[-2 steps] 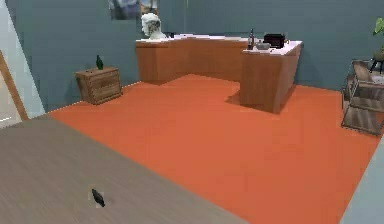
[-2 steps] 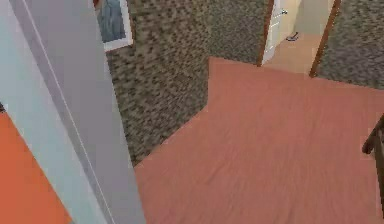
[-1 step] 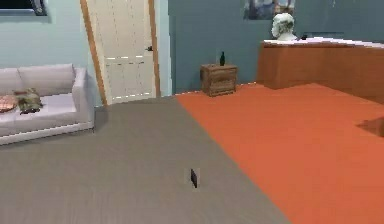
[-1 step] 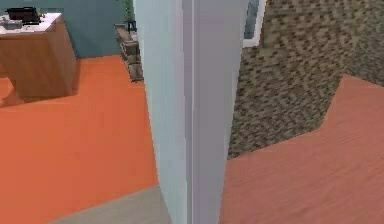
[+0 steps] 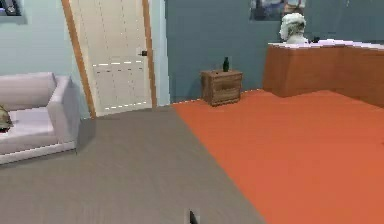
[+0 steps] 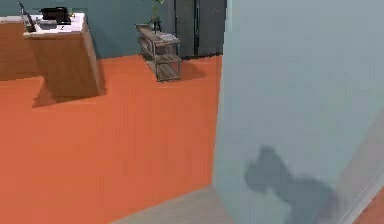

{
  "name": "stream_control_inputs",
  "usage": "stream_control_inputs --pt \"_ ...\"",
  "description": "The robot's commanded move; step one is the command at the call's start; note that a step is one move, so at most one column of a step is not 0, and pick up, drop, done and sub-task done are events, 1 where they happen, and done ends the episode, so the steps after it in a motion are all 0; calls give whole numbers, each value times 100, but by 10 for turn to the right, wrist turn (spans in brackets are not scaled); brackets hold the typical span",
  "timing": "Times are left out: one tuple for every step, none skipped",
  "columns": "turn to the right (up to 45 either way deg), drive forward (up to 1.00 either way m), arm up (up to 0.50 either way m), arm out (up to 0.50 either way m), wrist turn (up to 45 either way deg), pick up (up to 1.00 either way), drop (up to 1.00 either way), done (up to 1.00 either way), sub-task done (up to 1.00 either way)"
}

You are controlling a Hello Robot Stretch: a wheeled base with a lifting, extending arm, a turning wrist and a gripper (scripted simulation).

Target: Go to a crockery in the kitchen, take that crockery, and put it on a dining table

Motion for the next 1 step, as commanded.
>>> stream_control_inputs --pt "450 0 0 0 0 0 0 0 0"
